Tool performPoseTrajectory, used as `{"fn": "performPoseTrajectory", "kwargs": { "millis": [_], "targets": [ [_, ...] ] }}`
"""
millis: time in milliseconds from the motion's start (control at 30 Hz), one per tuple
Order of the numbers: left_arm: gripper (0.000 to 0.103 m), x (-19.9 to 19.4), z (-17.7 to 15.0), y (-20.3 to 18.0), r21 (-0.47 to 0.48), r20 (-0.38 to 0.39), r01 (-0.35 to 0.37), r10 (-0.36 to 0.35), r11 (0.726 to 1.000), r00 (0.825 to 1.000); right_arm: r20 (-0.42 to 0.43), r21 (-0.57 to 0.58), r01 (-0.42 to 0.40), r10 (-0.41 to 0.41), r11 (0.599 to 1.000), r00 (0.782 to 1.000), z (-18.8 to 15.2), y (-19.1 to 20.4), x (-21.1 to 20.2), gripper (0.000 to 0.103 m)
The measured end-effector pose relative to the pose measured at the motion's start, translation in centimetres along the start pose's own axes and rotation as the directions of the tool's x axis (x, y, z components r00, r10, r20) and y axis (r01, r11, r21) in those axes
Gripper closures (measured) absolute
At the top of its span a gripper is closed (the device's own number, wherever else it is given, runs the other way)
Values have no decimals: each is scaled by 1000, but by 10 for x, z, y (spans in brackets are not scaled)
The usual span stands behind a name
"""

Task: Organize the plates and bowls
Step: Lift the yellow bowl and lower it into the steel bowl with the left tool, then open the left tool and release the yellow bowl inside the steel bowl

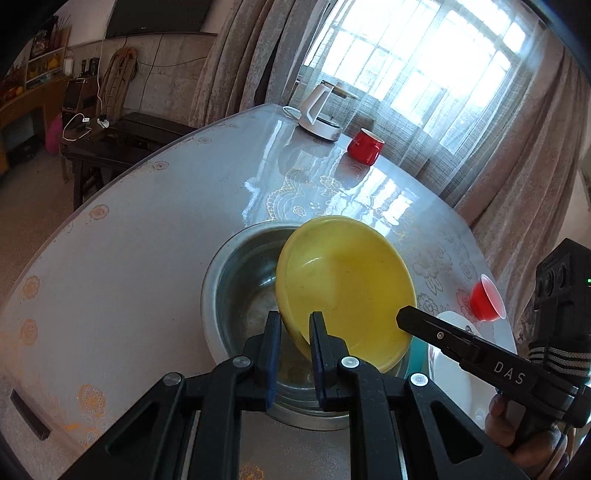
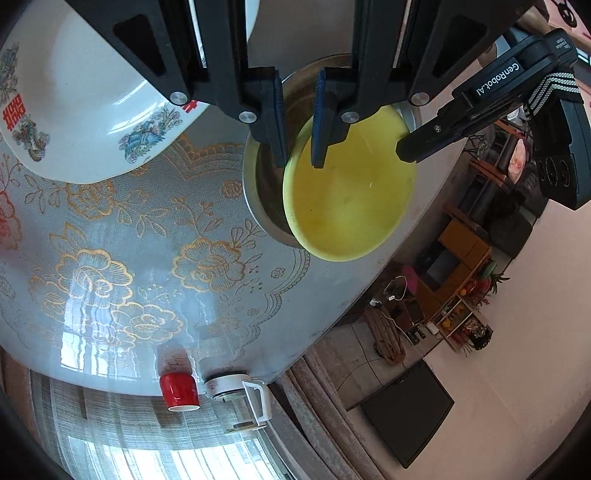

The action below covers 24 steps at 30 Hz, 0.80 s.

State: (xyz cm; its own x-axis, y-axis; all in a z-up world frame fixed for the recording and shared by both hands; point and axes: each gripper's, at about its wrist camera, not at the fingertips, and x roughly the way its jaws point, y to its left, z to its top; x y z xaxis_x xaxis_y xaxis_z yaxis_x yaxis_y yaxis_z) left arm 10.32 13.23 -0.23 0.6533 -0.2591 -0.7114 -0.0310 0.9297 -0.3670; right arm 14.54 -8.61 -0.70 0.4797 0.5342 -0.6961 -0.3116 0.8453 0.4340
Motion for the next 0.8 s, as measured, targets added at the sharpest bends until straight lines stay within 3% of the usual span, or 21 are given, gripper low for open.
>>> {"fn": "performPoseTrajectory", "kwargs": {
  "millis": [300, 800],
  "targets": [
    [88, 6, -3, 8, -17, -18, -37, 37, 999, 999, -77, -51, 26, -30, 998, 997, -3, 8, 25, 87],
    [87, 12, 0, 4, 20, -39, -78, 79, 997, 996, -74, -131, 90, -101, 987, 992, -6, 23, 29, 84]
  ]
}}
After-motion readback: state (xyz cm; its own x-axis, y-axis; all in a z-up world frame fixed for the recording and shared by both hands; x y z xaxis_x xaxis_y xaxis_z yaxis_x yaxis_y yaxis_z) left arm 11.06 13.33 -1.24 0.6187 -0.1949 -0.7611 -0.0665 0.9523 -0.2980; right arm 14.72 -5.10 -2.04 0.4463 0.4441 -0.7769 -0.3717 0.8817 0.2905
